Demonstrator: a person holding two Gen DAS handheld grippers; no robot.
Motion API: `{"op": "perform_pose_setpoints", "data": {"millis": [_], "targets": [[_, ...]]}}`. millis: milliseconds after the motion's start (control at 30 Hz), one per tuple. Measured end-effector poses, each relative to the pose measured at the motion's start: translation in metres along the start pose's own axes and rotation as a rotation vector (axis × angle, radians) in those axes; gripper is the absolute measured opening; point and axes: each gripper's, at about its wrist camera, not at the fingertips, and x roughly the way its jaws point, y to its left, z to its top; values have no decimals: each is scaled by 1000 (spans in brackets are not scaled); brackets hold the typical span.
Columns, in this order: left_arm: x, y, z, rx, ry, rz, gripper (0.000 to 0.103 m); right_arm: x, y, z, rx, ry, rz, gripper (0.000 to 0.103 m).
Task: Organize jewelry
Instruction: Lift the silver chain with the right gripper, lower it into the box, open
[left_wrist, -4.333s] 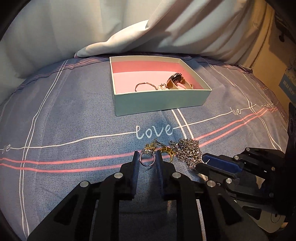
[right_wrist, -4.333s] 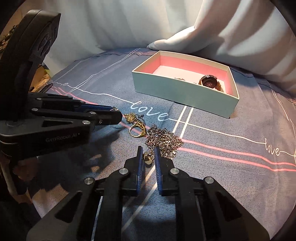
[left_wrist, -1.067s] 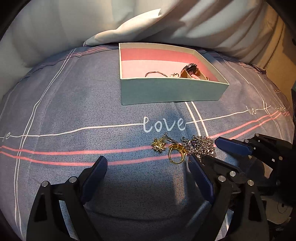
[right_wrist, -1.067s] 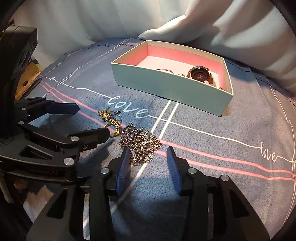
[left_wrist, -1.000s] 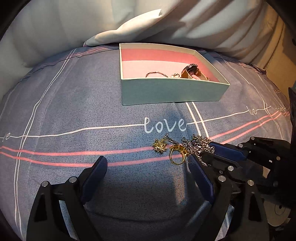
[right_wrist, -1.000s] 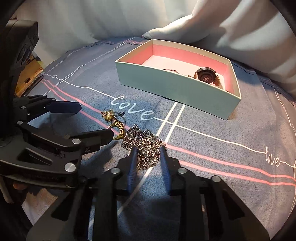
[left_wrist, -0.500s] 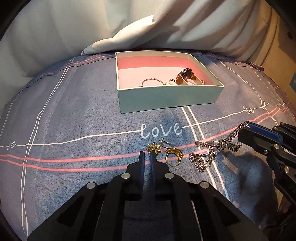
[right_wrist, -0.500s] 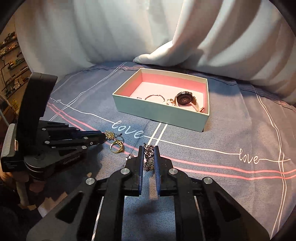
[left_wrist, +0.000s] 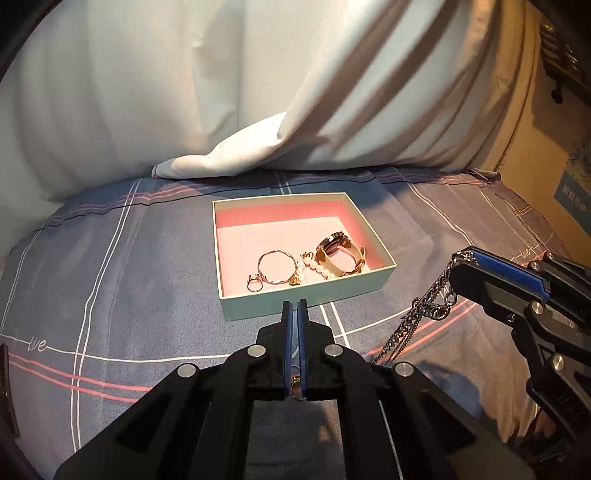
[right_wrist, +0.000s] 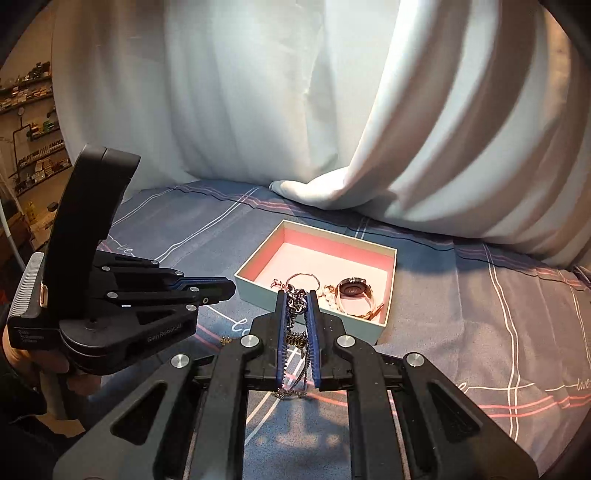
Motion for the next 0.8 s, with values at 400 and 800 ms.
{"op": "perform_pose_setpoints", "data": {"millis": [400,800], "targets": [[-27,-8,72,23,-138,-11,3,-16,-10,74,-69,-128,-50,11],[11,-2,120,-33,-95,-13,3,31,-35,110,-38,-94,-76,11]]}}
